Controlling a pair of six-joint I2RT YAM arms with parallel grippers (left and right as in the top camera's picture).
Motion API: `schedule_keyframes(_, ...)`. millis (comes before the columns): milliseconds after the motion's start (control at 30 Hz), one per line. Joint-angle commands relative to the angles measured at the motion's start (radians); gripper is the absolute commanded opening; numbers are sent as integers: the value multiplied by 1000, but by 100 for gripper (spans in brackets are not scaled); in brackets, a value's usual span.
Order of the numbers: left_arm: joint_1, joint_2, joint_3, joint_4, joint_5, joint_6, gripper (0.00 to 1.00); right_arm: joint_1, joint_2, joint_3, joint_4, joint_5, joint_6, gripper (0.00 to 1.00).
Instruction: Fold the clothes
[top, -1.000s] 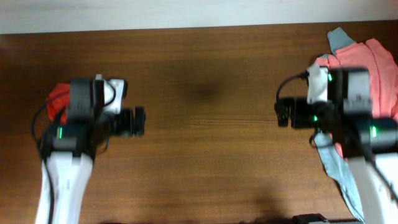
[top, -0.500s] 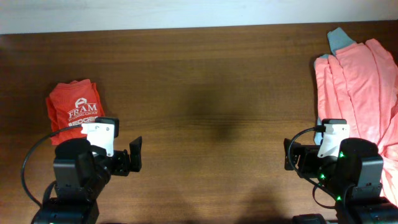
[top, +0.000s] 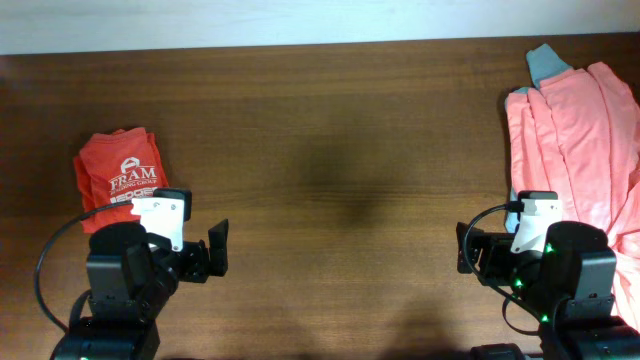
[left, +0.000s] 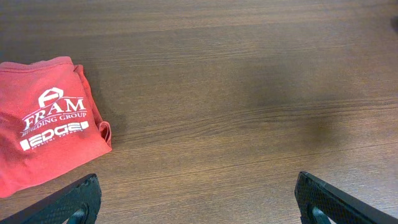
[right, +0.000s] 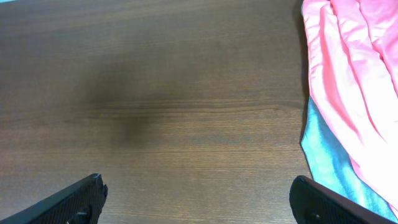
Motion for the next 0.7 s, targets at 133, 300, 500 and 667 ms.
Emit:
schedule_keyframes(133,-5,0,-10,0,11,1,99,-6,-117,-23,0,47,-6,99)
schedule_keyframes(300,-5,0,-10,0,11,1,99,-6,-305,-172,142,46,-18,99)
schedule_keyframes(500,-5,0,-10,0,11,1,99,-6,-599,-465,367,-2,-18,99)
schedule_keyframes(667,-5,0,-10,0,11,1,99,-6,-640,-639,620,-5,-18,99)
